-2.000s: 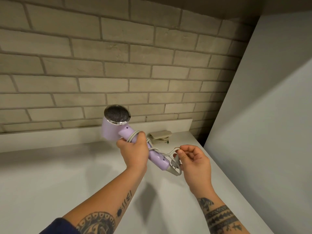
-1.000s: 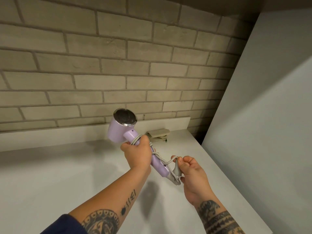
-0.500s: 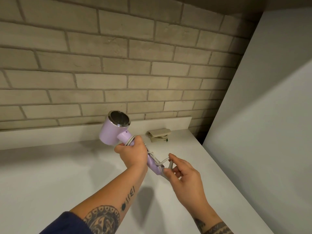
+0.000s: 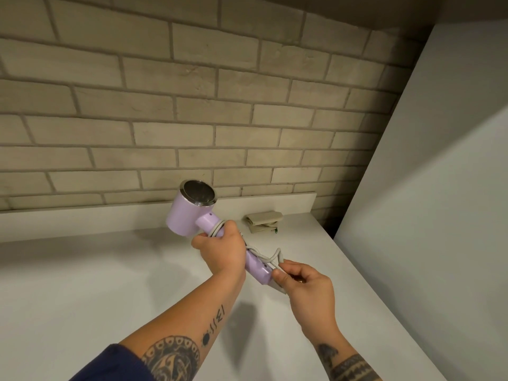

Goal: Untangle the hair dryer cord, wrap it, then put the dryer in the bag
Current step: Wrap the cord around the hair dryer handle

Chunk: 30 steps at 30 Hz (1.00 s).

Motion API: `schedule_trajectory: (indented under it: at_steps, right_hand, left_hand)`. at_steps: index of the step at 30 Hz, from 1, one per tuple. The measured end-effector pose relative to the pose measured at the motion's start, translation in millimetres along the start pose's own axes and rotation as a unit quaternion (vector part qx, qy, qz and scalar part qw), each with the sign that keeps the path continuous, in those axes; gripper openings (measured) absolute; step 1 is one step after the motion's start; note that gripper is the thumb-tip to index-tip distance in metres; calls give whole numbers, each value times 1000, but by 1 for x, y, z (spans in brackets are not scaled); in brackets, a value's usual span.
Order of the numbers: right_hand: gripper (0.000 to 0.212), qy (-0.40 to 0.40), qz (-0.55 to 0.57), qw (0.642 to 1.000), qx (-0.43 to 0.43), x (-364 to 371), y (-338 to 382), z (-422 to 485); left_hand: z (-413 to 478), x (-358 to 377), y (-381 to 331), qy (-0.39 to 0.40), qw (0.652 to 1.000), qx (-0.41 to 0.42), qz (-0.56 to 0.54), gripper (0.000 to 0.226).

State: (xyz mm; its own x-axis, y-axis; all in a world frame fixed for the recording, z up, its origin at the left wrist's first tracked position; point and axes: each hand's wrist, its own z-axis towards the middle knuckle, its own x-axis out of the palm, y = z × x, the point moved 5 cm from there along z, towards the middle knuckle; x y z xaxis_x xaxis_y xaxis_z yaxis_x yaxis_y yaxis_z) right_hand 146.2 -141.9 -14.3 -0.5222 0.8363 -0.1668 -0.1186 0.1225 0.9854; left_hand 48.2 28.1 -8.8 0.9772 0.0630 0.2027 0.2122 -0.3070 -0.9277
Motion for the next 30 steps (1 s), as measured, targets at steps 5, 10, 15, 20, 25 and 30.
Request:
schedule_trajectory:
  at_steps: [5, 10, 15, 20, 25, 30]
  right_hand:
    - [7, 0, 53, 998, 17, -2, 8, -6]
    - [11, 29, -31, 999, -30, 0, 12, -6]
    - [20, 106, -297, 933, -176, 3, 11, -3]
    - [60, 126, -304, 930, -164, 1, 9, -4]
    - [53, 199, -159, 966, -46, 7, 11, 2]
    - [34, 239, -110, 965, -19, 5, 18, 15]
  left_hand:
    - [-2, 4, -6, 15, 999, 33, 3, 39]
    - [-3, 10, -6, 27, 999, 22, -10, 41]
    - [8, 11, -3, 52, 998, 5, -28, 43]
    - [9, 16, 3, 120, 987, -40, -103, 49]
    - [12, 24, 7, 231, 961, -70, -133, 47]
    - [8, 30, 7, 328, 936, -78, -99, 39]
